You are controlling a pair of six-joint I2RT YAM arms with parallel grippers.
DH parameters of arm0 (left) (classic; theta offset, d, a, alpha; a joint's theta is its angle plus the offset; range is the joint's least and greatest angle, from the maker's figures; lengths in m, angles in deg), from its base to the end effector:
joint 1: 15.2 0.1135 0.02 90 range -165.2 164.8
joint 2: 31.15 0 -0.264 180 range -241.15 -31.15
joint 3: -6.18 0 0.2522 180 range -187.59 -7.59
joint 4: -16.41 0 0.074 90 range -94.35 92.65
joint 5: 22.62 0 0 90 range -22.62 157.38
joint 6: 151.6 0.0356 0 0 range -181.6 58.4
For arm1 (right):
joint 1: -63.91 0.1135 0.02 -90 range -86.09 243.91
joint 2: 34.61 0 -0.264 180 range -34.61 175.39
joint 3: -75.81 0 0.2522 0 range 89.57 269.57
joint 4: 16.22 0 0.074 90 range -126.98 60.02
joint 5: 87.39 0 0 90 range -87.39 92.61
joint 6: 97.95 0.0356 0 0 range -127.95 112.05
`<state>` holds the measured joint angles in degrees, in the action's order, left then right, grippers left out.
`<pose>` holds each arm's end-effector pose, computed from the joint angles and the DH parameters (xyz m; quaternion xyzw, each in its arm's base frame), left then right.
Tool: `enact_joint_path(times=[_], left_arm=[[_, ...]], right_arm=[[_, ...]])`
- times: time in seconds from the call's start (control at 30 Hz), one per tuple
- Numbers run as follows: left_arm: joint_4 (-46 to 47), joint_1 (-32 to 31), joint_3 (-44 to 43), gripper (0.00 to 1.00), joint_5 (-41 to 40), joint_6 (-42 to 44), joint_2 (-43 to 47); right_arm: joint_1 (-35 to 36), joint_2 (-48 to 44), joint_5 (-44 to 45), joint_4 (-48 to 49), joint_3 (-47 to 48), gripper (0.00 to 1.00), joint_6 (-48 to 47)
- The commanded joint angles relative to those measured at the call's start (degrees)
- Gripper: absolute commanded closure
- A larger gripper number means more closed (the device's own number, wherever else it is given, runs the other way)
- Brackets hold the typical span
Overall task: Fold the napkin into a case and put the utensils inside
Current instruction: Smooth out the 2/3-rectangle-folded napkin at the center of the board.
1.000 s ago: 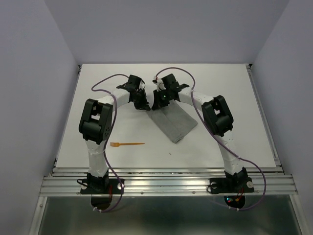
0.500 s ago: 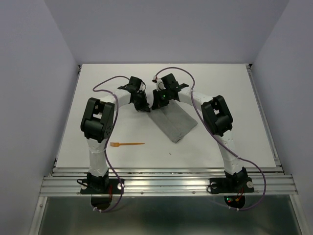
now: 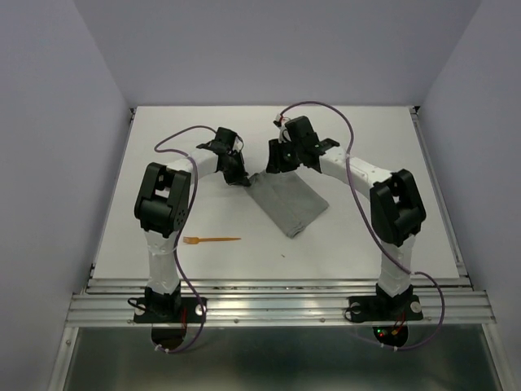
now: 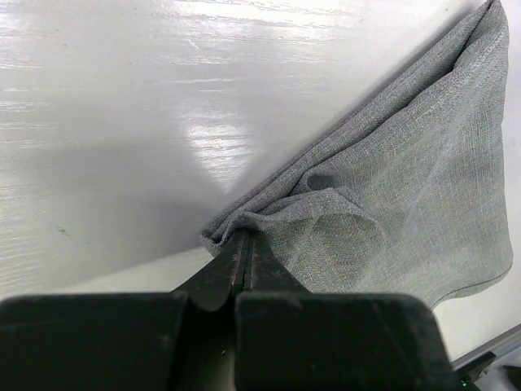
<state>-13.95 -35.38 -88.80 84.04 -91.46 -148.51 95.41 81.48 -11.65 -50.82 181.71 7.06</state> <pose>0.4095 -0.1614 0.1659 -0.0330 0.9382 -0.2581 0.2284 0.3888 0.2485 0.2295 -0.1786 0.8997 0.2559 0.3052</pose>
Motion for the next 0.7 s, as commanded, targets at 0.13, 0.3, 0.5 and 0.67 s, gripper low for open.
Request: enact_joint_path(times=[0.13, 0.3, 0.5, 0.67], left_arm=[[-1.68, -0.03, 0.18, 1.00, -2.60, 1.74, 1.78], [-1.86, -0.12, -0.62, 1.00, -1.55, 1.74, 2.40], [-1.68, -0.12, -1.06, 1.00, -0.32, 1.48, 3.37], [-2.30, -0.29, -1.67, 1.00, -0.32, 1.39, 4.16]], right_arm=[[1.01, -13.07, 2.83, 6.16, -19.67, 0.97, 5.90], [1.01, -19.23, 2.84, 7.92, -29.72, 0.99, 9.25], [1.63, -21.35, 1.52, 9.41, -36.23, 0.99, 11.27], [3.38, -21.95, 6.79, 6.34, -36.42, 0.99, 10.05]])
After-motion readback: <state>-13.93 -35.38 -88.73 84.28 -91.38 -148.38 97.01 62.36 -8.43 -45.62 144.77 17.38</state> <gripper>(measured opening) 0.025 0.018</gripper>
